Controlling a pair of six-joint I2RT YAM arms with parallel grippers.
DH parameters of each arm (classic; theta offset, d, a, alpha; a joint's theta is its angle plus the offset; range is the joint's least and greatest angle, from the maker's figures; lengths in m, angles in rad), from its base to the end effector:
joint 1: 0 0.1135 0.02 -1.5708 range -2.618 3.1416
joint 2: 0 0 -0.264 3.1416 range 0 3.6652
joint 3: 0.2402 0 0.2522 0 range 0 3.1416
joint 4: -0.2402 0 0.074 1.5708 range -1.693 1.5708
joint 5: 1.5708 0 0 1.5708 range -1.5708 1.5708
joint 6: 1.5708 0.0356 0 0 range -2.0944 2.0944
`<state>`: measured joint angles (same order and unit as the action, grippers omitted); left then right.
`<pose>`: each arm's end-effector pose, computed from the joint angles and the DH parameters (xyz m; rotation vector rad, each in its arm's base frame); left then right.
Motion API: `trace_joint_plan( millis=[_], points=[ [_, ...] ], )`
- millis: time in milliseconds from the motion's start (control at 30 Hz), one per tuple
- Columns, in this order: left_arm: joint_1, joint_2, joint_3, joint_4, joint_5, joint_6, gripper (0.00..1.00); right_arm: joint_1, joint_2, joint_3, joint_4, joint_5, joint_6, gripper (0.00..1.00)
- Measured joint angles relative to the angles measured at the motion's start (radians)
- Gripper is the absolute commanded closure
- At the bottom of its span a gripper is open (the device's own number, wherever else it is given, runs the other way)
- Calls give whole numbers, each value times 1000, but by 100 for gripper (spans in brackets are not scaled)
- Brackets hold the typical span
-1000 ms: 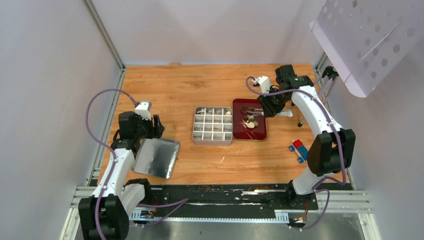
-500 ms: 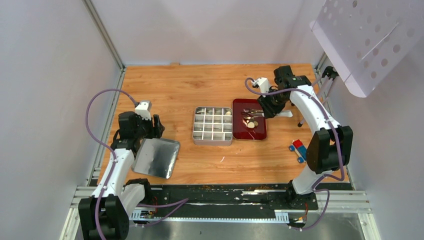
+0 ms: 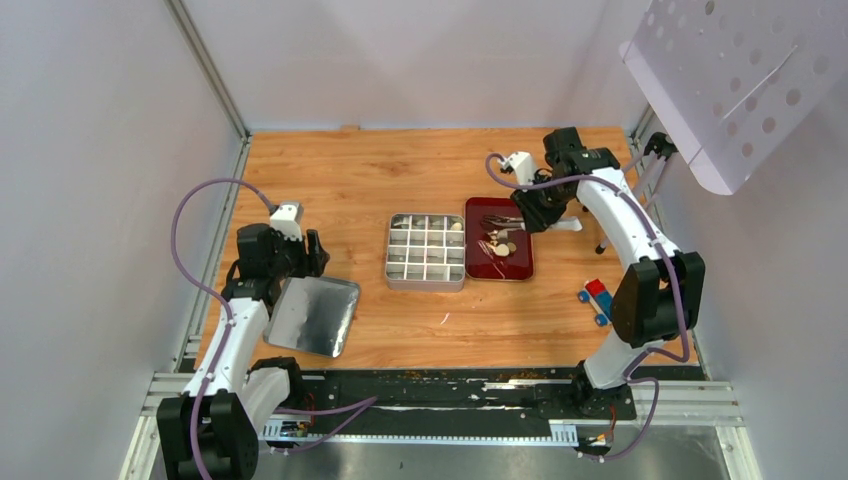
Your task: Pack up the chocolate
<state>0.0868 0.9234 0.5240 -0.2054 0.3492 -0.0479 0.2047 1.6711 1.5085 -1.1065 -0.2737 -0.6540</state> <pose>0.1985 0.0050 0.2230 0.0537 2.1550 -0.3567 0.3212 0.0765 0.2923 -1.2079 2.4988 0.2786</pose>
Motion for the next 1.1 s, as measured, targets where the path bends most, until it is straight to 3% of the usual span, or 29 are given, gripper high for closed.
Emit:
trace_joint_plan(
  millis=[367, 567, 1100],
  points=[
    [0, 0, 0, 1, 0, 0, 30, 16, -63, 77, -24, -122, 24, 84],
    [0, 0, 0, 1, 0, 0, 30, 98, -70, 90, -39, -207, 26, 83],
    [0, -2, 0, -2, -1, 0, 30, 235, 43, 152, -37, -228, 26, 82]
  ],
)
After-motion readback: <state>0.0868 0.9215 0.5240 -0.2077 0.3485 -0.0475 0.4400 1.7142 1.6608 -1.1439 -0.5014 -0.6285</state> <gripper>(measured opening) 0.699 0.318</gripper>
